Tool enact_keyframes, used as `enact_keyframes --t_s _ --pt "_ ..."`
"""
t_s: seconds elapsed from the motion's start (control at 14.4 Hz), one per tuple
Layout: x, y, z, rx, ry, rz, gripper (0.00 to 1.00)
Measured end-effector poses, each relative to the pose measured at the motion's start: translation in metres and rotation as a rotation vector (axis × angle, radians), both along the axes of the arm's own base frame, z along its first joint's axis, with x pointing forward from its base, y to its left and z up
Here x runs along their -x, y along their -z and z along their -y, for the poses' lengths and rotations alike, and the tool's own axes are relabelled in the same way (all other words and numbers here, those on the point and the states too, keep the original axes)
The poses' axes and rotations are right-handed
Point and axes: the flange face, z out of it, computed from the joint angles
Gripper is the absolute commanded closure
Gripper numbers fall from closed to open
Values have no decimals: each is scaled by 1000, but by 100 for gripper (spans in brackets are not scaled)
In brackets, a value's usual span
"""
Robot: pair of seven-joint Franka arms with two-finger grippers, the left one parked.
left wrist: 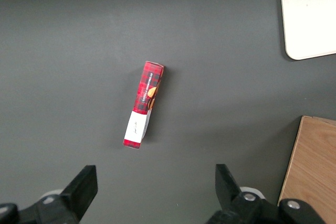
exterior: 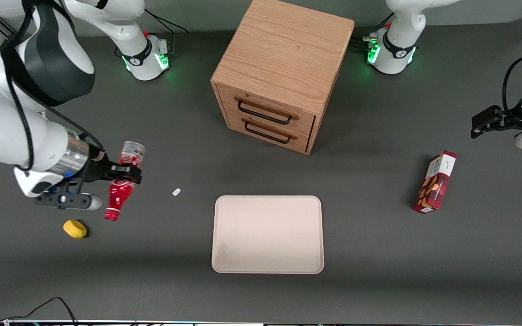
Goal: Place coke bottle on tray
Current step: 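Lift the bottle and carry it toward the white tray, then lower the bottle onto the tray and open the right gripper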
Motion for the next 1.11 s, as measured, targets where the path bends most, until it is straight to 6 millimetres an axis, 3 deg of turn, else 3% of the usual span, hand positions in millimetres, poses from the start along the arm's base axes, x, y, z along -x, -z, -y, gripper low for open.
enact_keyframes --t_s 0.14,0.21,0.56,0.77,0.9,1.11 --pt "-10 24 -36 -58 -46 3 100" --pt "-18 47 -49 -80 -56 0 100" --pt "-54 207 -83 -108 -59 -35 100" --pt "-59 281 -100 -94 -66 -6 100" --pt "-58 314 -111 -81 -76 20 100" --pt "-56 344 -124 -93 -51 50 100"
